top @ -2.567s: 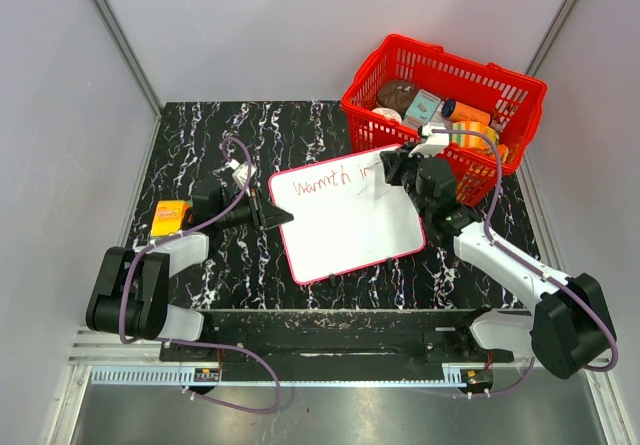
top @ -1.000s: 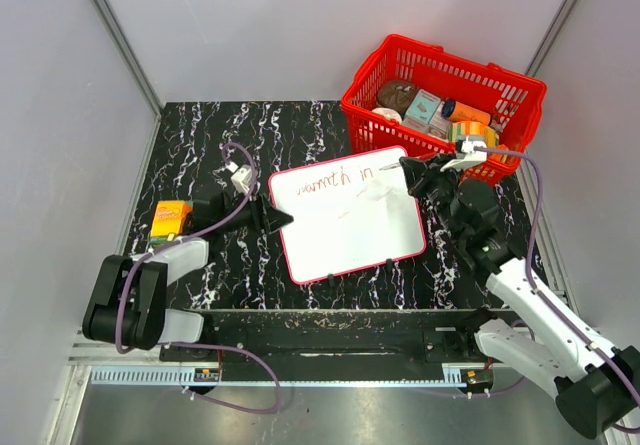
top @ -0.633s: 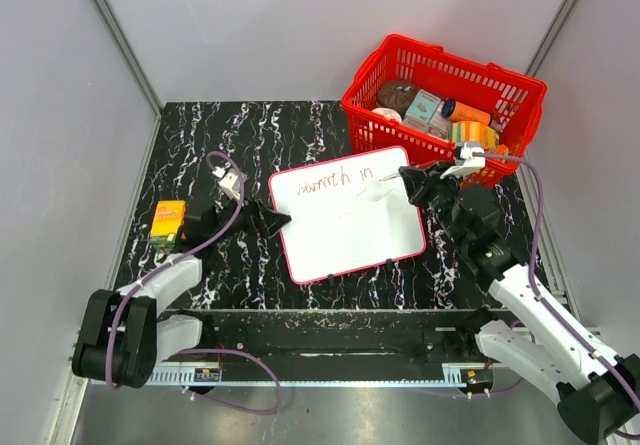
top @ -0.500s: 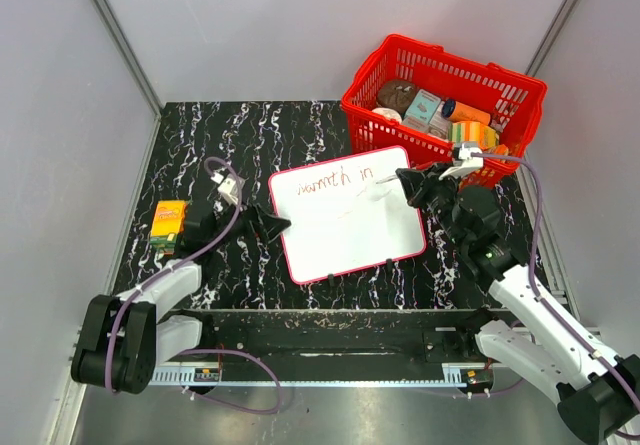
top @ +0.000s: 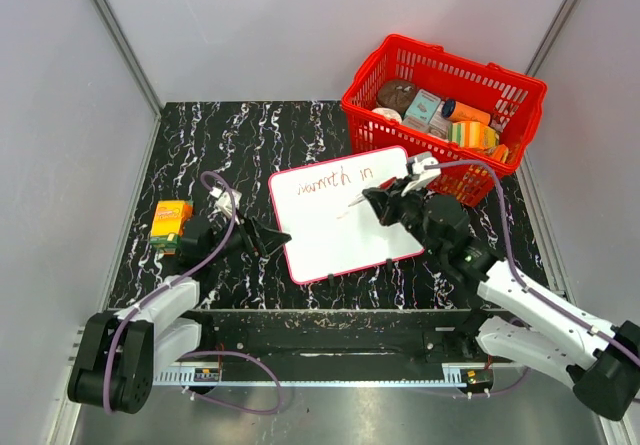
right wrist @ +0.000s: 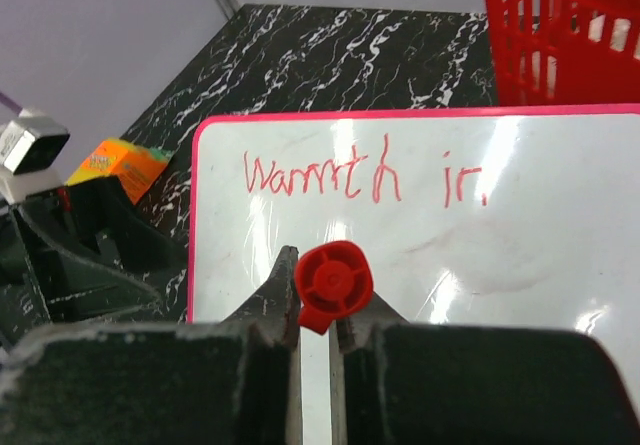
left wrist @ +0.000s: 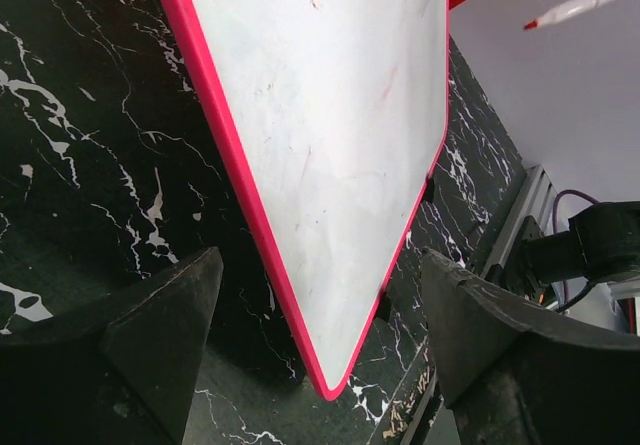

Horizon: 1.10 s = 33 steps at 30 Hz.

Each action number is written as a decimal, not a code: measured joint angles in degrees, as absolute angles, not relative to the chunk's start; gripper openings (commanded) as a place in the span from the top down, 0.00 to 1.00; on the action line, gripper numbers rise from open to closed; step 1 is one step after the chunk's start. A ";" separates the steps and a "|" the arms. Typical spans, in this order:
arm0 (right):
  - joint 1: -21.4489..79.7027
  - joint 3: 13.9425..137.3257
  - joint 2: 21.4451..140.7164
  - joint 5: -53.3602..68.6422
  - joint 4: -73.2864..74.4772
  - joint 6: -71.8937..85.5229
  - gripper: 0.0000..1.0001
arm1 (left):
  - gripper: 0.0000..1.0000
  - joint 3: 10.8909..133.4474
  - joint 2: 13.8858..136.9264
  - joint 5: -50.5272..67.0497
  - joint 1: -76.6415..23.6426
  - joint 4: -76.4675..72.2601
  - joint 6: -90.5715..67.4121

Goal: Write a sentence on the whiteboard
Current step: Write on the whiteboard with the whiteboard.

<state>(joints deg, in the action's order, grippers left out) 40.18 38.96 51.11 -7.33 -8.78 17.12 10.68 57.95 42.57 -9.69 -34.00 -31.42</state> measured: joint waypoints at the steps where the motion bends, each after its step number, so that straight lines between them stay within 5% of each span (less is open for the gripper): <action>1: 42.46 38.98 51.57 -9.02 -8.86 15.92 1.00 | 0.19 10.66 57.95 42.85 -9.69 -34.20 -31.66; 6: 49.32 38.98 54.04 -17.28 -10.02 11.14 1.00 | 0.26 10.66 59.22 43.59 -9.69 -36.14 -32.91; 14: 52.16 39.16 56.27 -23.18 -13.34 7.70 1.00 | 0.68 10.85 69.69 44.03 -9.52 -43.27 -35.20; 33: 57.08 41.25 65.54 -23.57 -21.69 2.81 1.00 | 0.86 18.31 78.74 48.10 -9.37 -44.95 -33.85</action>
<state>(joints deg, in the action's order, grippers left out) 57.08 41.25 65.54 -23.57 -21.69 2.81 18.31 78.74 48.10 -9.37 -44.95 -33.85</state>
